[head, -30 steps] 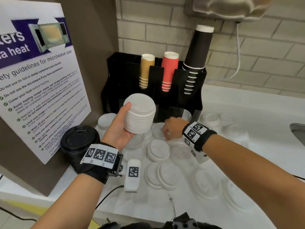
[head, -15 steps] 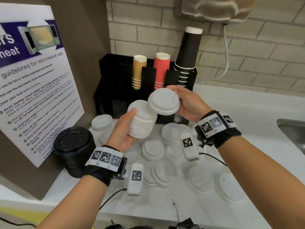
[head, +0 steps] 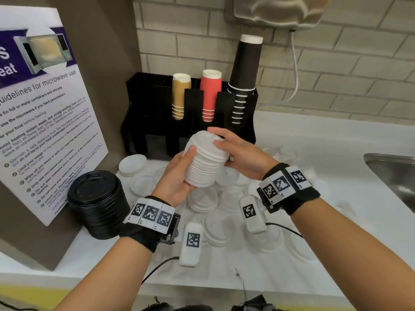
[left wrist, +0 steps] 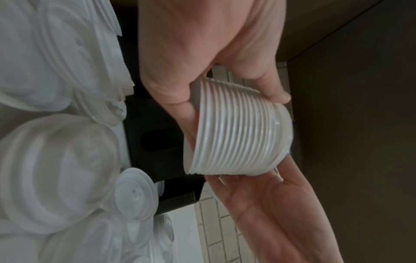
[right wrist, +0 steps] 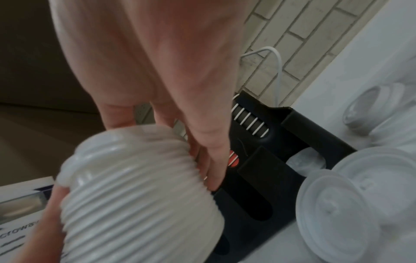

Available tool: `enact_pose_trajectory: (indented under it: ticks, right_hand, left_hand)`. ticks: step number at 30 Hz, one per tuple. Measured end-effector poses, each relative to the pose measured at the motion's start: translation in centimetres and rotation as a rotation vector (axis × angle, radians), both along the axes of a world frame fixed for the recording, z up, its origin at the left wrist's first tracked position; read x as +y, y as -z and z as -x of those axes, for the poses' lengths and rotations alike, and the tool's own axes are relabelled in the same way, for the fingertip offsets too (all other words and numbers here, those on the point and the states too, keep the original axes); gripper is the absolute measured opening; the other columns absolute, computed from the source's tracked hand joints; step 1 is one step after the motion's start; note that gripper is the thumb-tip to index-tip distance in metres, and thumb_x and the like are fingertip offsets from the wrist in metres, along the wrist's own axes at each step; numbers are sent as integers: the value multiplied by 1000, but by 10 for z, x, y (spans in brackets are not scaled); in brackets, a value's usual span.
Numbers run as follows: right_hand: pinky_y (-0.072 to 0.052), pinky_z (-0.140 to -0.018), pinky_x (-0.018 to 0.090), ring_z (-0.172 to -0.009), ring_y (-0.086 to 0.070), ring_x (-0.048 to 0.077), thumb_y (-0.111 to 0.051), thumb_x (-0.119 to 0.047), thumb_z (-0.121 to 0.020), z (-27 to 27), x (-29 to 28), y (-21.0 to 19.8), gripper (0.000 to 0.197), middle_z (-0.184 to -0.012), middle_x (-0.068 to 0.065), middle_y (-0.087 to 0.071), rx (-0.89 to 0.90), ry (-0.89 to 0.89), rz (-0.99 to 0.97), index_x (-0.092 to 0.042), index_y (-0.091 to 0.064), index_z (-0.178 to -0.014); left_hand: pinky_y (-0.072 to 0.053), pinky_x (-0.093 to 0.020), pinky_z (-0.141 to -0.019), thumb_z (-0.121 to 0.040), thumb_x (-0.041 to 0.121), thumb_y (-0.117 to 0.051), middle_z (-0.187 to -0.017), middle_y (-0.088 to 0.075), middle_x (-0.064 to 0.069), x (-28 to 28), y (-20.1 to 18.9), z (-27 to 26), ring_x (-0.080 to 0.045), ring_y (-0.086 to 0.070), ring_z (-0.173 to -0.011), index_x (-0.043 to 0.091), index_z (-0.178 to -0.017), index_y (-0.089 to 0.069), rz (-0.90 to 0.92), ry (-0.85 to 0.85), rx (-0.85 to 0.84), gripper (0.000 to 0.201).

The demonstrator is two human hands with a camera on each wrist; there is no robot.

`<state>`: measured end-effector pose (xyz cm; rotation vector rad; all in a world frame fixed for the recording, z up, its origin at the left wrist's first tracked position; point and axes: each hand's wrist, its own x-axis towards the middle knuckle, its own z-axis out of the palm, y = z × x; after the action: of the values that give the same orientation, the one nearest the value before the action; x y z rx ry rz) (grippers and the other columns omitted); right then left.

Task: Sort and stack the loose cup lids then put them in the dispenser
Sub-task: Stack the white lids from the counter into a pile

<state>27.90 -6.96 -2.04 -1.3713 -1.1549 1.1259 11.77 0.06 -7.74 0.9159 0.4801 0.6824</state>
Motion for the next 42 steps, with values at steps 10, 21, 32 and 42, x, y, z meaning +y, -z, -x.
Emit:
enact_pose_trajectory:
  ticks: [10,21,32,42]
  right_hand:
    - [-54,-91,42,-116,-55,17,-59,-29,-93,4,-27,-16,40,-127,-4,-55,-218,68,13,-42,-51,-130]
    - [-47,-96,55,-120,-53,23,-60,-52,-86,15,-66,0,54,-133,-6,-51,32,307,138,-37,-43,-135]
    - [-53,-76,36,-105,-61,25,-62,-46,-80,14,-96,20,55,-120,8,-63,488,468,189,-23,-56,-129]
    - [-51,-72,35,-94,-62,23,-58,-36,-79,-55,-145,12,39,-100,1,-67,490,603,141,-25,-59,-116]
  left_hand:
    - [-51,-47,-97,-74,55,-69,-133,-61,-9,-5,-8,-2,-26,-59,-122,20,-134,-54,-39,154,-10,71]
    - [-58,-37,-77,-85,42,-59,-119,-70,-8,-19,-17,-12,-23,-67,-109,20,-121,-63,39,267,-21,43]
    - [-45,-48,-105,-72,56,-68,-132,-62,-7,-52,-19,-27,-25,-57,-124,18,-136,-53,-93,373,153,76]
    - [-39,-27,-91,-66,77,-56,-136,-46,6,-63,-23,-49,-14,-46,-122,34,-147,-31,-682,387,590,95]
